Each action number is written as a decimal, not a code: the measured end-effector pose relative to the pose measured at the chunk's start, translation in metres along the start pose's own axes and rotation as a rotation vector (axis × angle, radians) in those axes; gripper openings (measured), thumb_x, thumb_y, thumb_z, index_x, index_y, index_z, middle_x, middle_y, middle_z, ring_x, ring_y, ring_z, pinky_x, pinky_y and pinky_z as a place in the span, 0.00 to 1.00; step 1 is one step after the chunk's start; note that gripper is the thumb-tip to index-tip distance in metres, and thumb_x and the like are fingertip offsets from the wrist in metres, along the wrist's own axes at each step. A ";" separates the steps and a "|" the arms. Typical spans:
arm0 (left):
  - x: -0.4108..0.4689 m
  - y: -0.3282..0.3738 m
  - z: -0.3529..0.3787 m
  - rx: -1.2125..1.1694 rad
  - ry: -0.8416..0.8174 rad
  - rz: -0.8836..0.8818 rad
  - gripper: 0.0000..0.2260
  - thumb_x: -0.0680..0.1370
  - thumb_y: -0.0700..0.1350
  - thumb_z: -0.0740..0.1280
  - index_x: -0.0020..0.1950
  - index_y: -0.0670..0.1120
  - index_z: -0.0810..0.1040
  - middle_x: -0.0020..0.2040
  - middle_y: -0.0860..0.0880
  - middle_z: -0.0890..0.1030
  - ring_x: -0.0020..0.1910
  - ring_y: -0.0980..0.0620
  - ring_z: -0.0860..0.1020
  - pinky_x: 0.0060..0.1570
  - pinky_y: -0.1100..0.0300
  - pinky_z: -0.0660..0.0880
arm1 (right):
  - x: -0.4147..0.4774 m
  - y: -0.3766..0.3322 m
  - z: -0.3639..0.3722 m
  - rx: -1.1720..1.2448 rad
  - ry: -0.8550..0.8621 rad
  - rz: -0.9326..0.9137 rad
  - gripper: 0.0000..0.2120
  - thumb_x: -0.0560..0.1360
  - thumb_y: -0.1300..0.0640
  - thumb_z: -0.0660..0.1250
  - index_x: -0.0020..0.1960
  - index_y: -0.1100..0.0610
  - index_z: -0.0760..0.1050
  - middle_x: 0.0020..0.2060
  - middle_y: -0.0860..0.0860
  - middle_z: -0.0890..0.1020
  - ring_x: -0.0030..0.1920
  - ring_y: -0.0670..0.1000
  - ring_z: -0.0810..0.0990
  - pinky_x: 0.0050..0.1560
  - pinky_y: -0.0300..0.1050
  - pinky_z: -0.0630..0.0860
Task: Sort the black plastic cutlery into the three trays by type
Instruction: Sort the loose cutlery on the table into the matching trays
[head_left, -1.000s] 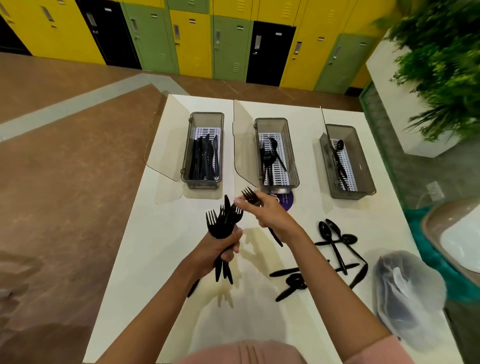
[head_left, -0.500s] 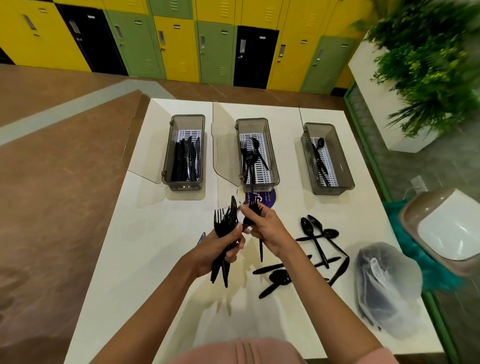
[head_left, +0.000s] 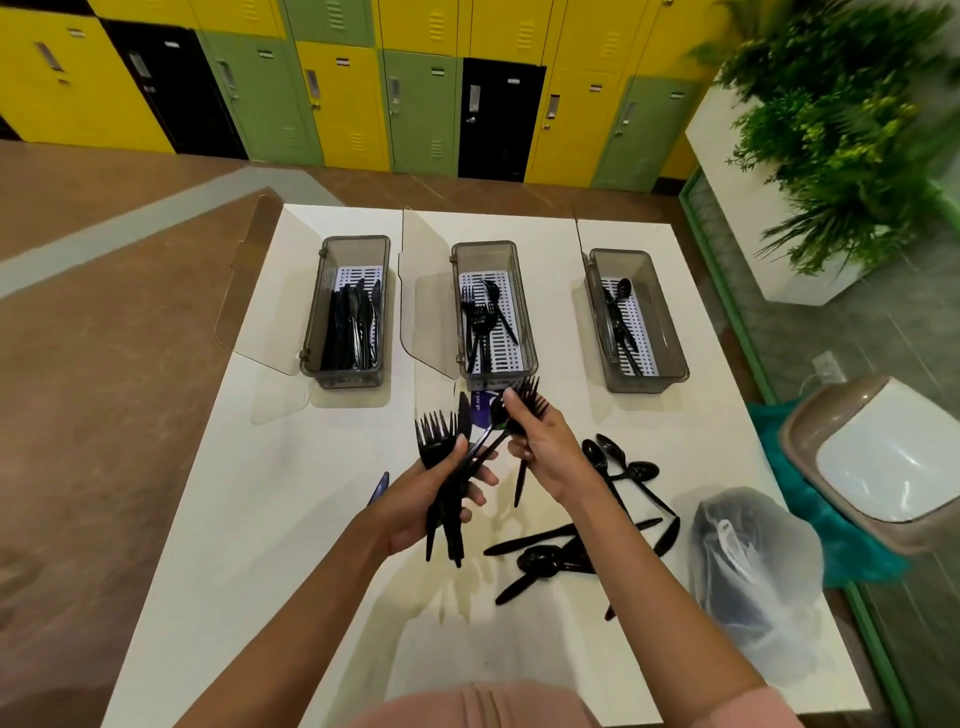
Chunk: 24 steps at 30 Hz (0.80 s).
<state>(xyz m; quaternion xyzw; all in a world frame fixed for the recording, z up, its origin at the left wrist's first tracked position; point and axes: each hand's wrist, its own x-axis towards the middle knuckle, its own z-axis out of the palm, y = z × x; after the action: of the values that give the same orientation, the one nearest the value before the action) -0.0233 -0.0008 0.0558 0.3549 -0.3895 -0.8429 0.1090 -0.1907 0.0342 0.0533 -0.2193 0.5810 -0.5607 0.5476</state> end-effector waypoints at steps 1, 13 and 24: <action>0.002 0.001 0.000 -0.004 0.021 -0.002 0.19 0.81 0.54 0.56 0.58 0.41 0.77 0.42 0.48 0.81 0.33 0.55 0.77 0.30 0.63 0.73 | 0.003 -0.002 -0.002 -0.001 0.017 -0.013 0.07 0.80 0.54 0.63 0.45 0.56 0.75 0.34 0.47 0.81 0.29 0.41 0.72 0.25 0.33 0.60; 0.025 0.010 -0.018 -0.033 0.153 0.070 0.12 0.81 0.48 0.58 0.54 0.42 0.77 0.36 0.49 0.75 0.27 0.56 0.67 0.27 0.65 0.64 | 0.083 -0.060 -0.008 0.073 0.020 -0.135 0.05 0.80 0.61 0.61 0.48 0.64 0.72 0.35 0.56 0.84 0.35 0.53 0.84 0.43 0.50 0.82; 0.043 0.025 -0.031 -0.142 0.139 0.082 0.13 0.80 0.34 0.57 0.61 0.44 0.74 0.39 0.49 0.75 0.34 0.54 0.66 0.37 0.61 0.65 | 0.185 -0.079 0.010 -0.358 0.134 -0.103 0.07 0.79 0.66 0.61 0.54 0.60 0.64 0.40 0.56 0.78 0.36 0.51 0.80 0.39 0.45 0.81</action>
<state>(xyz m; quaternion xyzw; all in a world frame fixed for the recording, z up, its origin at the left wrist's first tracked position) -0.0359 -0.0554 0.0380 0.3875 -0.3346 -0.8365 0.1951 -0.2665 -0.1519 0.0537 -0.3051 0.6946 -0.4890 0.4305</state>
